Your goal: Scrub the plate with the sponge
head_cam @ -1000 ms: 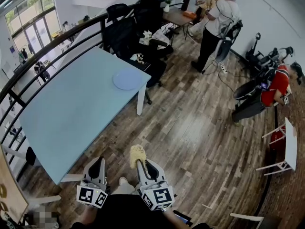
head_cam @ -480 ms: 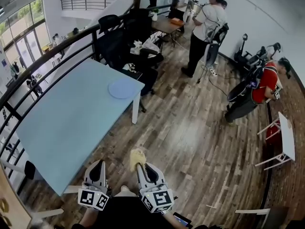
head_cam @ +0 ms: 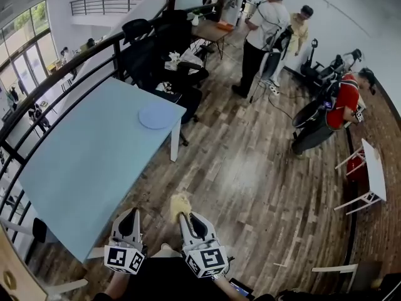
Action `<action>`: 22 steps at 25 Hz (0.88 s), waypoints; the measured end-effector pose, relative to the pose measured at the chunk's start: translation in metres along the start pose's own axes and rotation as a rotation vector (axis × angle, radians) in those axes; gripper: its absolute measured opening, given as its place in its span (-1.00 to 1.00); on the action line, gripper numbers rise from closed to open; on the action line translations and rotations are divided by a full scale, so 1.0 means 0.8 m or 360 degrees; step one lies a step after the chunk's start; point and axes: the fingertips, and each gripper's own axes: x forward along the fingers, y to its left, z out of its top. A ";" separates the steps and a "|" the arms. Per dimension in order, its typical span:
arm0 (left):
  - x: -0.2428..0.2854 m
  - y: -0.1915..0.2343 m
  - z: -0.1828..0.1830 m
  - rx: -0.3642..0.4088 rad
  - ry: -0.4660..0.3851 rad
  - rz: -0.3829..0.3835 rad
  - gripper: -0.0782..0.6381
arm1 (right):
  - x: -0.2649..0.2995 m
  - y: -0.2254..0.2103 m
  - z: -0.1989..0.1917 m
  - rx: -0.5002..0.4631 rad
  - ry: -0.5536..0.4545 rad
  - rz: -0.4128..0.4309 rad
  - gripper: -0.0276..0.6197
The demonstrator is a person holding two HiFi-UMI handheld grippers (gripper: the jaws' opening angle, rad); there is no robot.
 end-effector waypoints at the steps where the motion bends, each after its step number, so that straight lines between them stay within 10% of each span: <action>1: 0.002 -0.002 0.001 0.0008 0.0006 -0.0013 -0.77 | -0.001 -0.002 0.000 0.0006 0.0000 -0.0009 -0.72; 22: 0.090 0.049 -0.010 0.0053 0.0038 0.0163 -0.77 | 0.082 -0.068 0.001 0.0049 0.0024 0.0010 -0.72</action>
